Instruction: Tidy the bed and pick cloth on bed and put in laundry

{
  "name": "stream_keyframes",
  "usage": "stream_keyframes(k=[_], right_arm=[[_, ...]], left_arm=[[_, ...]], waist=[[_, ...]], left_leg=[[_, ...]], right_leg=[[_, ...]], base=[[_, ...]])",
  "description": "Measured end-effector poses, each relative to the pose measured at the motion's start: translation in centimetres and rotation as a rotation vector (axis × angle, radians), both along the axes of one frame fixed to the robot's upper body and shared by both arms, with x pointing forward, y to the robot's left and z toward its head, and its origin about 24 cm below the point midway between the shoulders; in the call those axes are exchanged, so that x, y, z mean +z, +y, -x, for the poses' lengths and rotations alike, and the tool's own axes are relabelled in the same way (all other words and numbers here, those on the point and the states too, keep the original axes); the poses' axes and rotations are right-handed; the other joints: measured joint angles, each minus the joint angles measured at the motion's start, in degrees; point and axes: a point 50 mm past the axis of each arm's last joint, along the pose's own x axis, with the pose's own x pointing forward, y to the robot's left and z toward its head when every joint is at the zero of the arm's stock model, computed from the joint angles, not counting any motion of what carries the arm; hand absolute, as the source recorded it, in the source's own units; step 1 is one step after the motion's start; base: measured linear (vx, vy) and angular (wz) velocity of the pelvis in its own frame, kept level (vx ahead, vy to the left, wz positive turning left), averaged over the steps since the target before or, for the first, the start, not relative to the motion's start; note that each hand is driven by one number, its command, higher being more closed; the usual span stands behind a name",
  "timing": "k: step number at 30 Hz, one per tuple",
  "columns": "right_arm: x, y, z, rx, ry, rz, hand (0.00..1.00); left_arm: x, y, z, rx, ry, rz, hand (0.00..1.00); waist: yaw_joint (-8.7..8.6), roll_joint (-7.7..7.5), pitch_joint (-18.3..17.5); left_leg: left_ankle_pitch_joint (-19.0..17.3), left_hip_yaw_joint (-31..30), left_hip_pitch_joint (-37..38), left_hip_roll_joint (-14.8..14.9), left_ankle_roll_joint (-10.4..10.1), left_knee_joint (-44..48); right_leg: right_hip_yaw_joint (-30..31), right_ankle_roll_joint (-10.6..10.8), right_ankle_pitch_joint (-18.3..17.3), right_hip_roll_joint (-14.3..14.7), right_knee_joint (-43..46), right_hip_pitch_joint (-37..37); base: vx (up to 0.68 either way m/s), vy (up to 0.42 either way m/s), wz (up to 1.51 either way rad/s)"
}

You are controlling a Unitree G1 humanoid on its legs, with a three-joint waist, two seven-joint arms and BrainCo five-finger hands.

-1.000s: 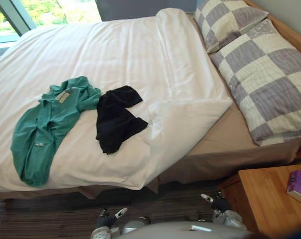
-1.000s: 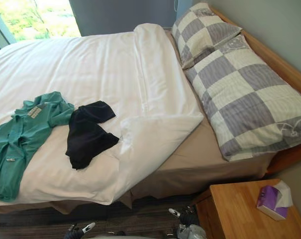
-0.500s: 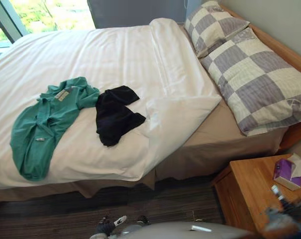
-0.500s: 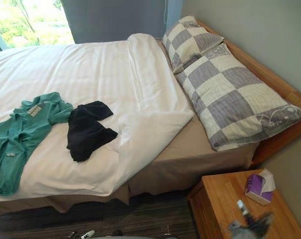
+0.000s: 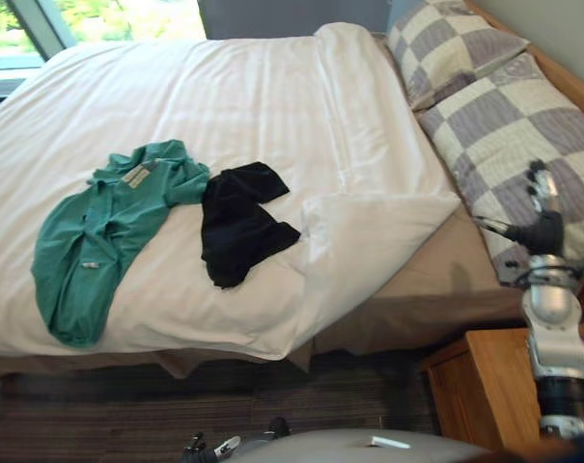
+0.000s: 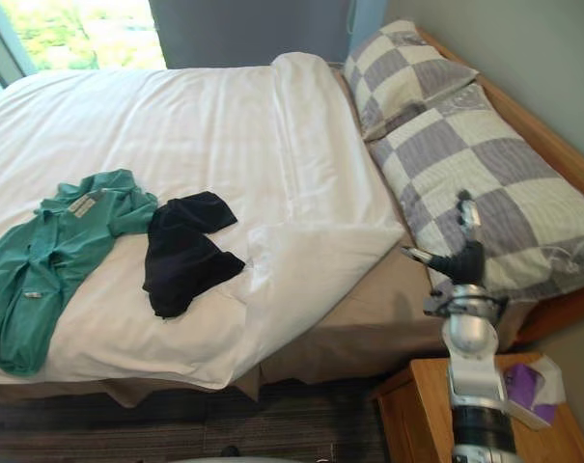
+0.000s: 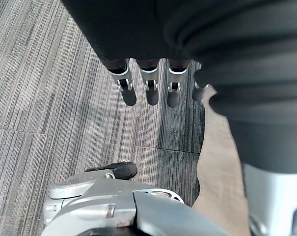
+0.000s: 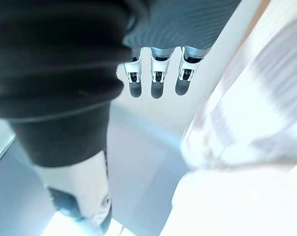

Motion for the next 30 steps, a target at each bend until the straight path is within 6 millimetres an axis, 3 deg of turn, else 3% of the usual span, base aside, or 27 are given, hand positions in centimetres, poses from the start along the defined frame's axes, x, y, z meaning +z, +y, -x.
stream_keyframes(k=[4, 6, 8, 10, 16, 19, 21, 23, 28, 29, 30], right_arm=[[1.0, 4.0, -3.3, 0.118, 0.044, 0.074, 0.00], [2.1, 6.0, -5.3, 0.150, 0.065, 0.157, 0.00], [4.8, 7.2, -7.4, 0.148, 0.034, 0.208, 0.00], [8.1, 7.8, -9.3, 0.115, -0.007, 0.236, 0.00], [12.1, 9.0, -11.5, 0.047, -0.018, 0.396, 0.00], [15.0, 7.6, -12.0, -0.023, -0.026, 0.456, 0.00], [15.8, 6.4, -12.1, -0.059, 0.001, 0.483, 0.00], [15.8, 5.0, -12.2, -0.083, 0.055, 0.533, 0.00], [13.3, 2.8, -12.7, -0.084, 0.338, 0.609, 0.00], [12.6, 2.3, -12.7, -0.085, 0.405, 0.613, 1.00], [12.4, 1.9, -12.7, -0.087, 0.434, 0.606, 1.00]], left_arm=[[0.1, 0.0, -0.6, -0.019, -0.018, 0.007, 0.00], [0.2, 0.1, -1.8, -0.034, -0.029, 0.014, 0.00], [0.5, 0.4, -4.8, -0.053, -0.074, 0.014, 0.00], [1.5, 1.2, -8.8, -0.071, -0.157, -0.001, 0.00], [4.4, 3.2, -15.0, -0.062, -0.314, -0.028, 0.00], [5.9, 3.4, -17.6, -0.082, -0.382, -0.043, 0.00], [6.4, 3.3, -18.6, -0.083, -0.410, -0.027, 0.00], [6.8, 2.8, -19.6, -0.112, -0.422, -0.007, 0.00], [8.1, 1.1, -22.3, -0.182, -0.464, 0.047, 0.00], [8.7, 0.9, -23.1, -0.200, -0.474, 0.060, 0.00], [9.2, 0.9, -23.7, -0.214, -0.482, 0.062, 0.00]], waist=[[1.31, 0.04, 0.4], [2.01, -0.23, 1.8], [3.10, -0.28, 3.7], [4.04, -0.83, 8.4], [6.52, -1.55, 15.0], [7.05, -1.01, 18.2], [7.45, -0.67, 19.1], [7.50, 0.22, 19.6], [7.27, 2.83, 21.1], [7.41, 2.88, 21.1], [7.46, 2.87, 21.1]], left_leg=[[0.7, -0.7, -0.4, 0.3, -0.6, 0.0], [1.9, -0.8, -1.6, 0.4, -0.7, 0.0], [2.3, -0.9, -5.2, 1.3, -0.2, -0.3], [4.2, -2.0, -8.7, 1.9, 0.1, -0.3], [7.1, -4.4, -15.8, 2.9, 0.2, -0.3], [8.6, -5.4, -19.0, 2.9, 0.3, -0.2], [9.3, -5.5, -20.9, 2.8, 0.7, 0.0], [10.0, -5.5, -22.3, 2.3, 0.9, 0.0], [10.3, -5.5, -22.6, 1.1, 1.2, 0.0], [10.3, -5.6, -22.6, 1.1, 1.2, 0.0], [10.3, -6.0, -22.6, 1.2, 1.2, 0.0]], right_leg=[[-0.7, 0.0, 0.0, 0.0, 0.5, -0.1], [-1.1, -0.3, 0.2, 0.0, 1.1, -0.7], [-1.0, -1.0, 0.3, 0.9, 1.6, -4.7], [-1.1, -2.1, 0.9, 1.7, 1.7, -7.7], [-3.0, -3.2, 1.7, 2.8, 3.2, -13.8], [-4.1, -3.4, 1.9, 2.7, 4.4, -16.9], [-4.2, -3.4, 1.9, 2.4, 5.6, -19.2], [-4.2, -3.4, 1.9, 1.8, 6.3, -20.9], [-4.0, -2.7, 0.9, 0.4, 9.1, -22.5], [-4.1, -2.7, 0.7, 0.4, 9.4, -22.5], [-4.2, -2.7, 0.5, 0.4, 9.5, -22.5]], base=[[0.02, -0.028, 0.16], [-0.08, -0.015, 0.15], [-0.16, -0.006, 0.11], [-0.20, -0.005, 0.21], [-0.17, 0.011, 0.25], [-0.08, 0.023, 0.21], [-0.02, 0.013, 0.05], [0.03, 0.026, 0.05], [0.03, 0.006, 0.02], [0.04, -0.021, 0.07], [0.05, -0.045, 0.14]])
